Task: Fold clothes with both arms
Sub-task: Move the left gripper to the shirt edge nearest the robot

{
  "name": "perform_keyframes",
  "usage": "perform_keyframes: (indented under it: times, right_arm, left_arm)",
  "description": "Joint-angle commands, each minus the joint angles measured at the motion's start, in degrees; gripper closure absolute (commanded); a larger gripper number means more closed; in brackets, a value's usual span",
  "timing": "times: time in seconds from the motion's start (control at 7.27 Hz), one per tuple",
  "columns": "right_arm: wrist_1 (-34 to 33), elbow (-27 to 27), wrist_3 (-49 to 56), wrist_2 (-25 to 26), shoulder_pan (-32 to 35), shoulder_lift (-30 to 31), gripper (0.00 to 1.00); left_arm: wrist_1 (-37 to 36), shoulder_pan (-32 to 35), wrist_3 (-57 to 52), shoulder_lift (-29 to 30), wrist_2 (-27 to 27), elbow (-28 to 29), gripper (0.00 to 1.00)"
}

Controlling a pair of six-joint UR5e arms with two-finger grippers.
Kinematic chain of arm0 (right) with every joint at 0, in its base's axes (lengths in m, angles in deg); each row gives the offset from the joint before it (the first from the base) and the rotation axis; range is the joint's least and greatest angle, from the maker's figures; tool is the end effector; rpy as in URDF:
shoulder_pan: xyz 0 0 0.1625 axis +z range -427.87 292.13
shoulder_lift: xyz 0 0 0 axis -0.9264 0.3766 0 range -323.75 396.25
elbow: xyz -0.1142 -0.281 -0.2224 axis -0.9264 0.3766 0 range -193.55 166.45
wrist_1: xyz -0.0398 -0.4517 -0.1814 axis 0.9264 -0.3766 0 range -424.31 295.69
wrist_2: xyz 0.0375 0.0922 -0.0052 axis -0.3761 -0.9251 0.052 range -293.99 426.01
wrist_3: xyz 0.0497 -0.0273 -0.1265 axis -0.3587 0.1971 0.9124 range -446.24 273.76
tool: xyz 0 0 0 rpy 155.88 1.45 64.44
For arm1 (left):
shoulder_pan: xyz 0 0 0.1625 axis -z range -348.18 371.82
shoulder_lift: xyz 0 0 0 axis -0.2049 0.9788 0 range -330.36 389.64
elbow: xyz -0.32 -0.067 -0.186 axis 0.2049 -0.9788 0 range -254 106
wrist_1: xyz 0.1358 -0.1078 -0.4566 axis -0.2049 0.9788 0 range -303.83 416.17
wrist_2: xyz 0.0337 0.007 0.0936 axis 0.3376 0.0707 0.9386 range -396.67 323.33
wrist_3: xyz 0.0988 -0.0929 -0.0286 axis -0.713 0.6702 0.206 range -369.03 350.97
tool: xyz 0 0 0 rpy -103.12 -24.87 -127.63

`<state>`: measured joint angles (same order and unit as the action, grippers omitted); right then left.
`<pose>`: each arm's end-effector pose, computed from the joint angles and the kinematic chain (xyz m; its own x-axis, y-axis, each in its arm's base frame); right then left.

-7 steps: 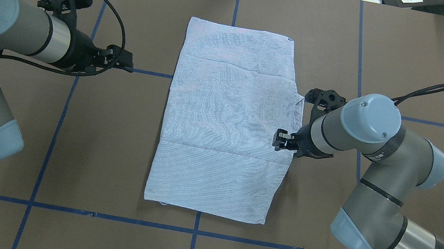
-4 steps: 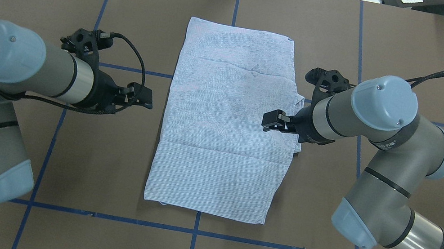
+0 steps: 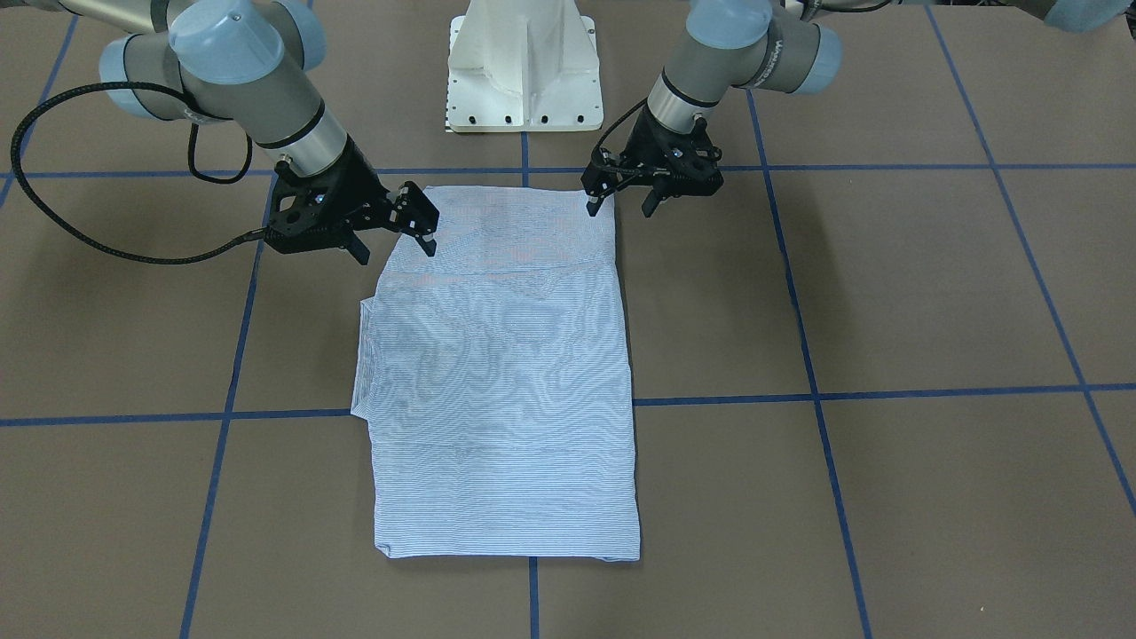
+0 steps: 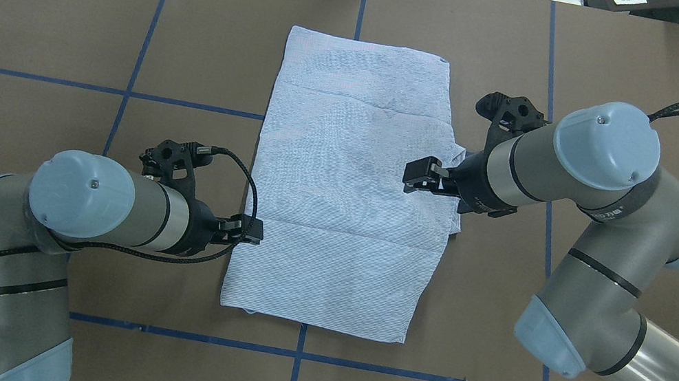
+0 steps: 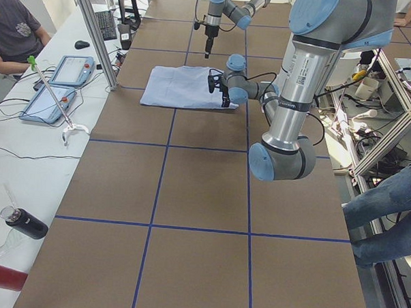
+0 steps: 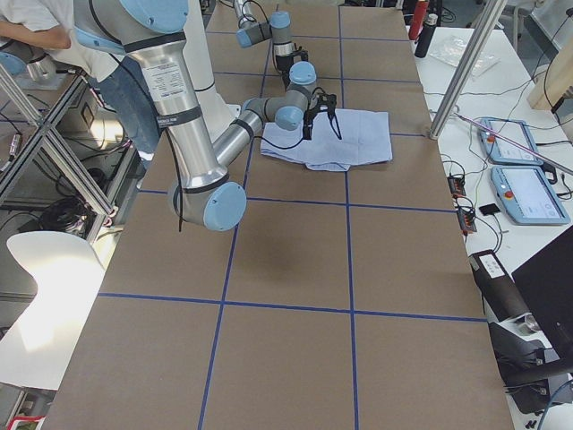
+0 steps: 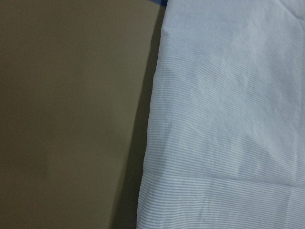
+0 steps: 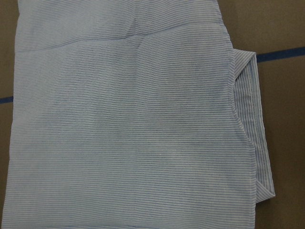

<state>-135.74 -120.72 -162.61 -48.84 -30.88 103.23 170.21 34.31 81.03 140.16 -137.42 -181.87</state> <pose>-0.4862 -0.4602 0.1854 0.4634 0.0815 0.8824 -0.1541 0.9880 -0.0103 0.5751 -0.3545 0.1977 0.4276 -0.1781 -0.8863 0.2235 0.9708 -0.0872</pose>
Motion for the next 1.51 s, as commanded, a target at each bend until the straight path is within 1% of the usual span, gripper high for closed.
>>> perform_keyframes:
  times: [0.0,0.14,0.28,0.55,1.1,1.38]
  right_arm:
    - [0.0,-0.1,-0.2,-2.2,0.9,0.0,0.00]
    - [0.0,-0.1,-0.2,-2.2,1.0,0.0,0.00]
    - [-0.1,-0.1,-0.2,-2.2,1.1,0.0,0.00]
    - [-0.1,-0.1,-0.2,-2.2,1.2,0.0,0.00]
    - [-0.1,-0.1,-0.4,-2.3,1.5,0.0,0.00]
    - [-0.2,-0.1,-0.4,-3.0,1.9,0.0,0.00]
  left_arm:
    - [-0.2,-2.4,0.0,0.1,0.4,1.4,0.11]
    - [-0.2,-2.8,0.0,0.1,0.3,1.6,0.18]
    - [-0.2,-3.1,-0.1,0.2,0.2,2.0,0.22]
    - [-0.2,-3.8,-0.1,0.6,0.1,2.8,0.29]
    - [-0.3,-4.2,-0.1,0.6,0.1,2.8,0.33]
    - [-0.4,-4.2,-0.1,0.6,0.0,2.8,0.40]
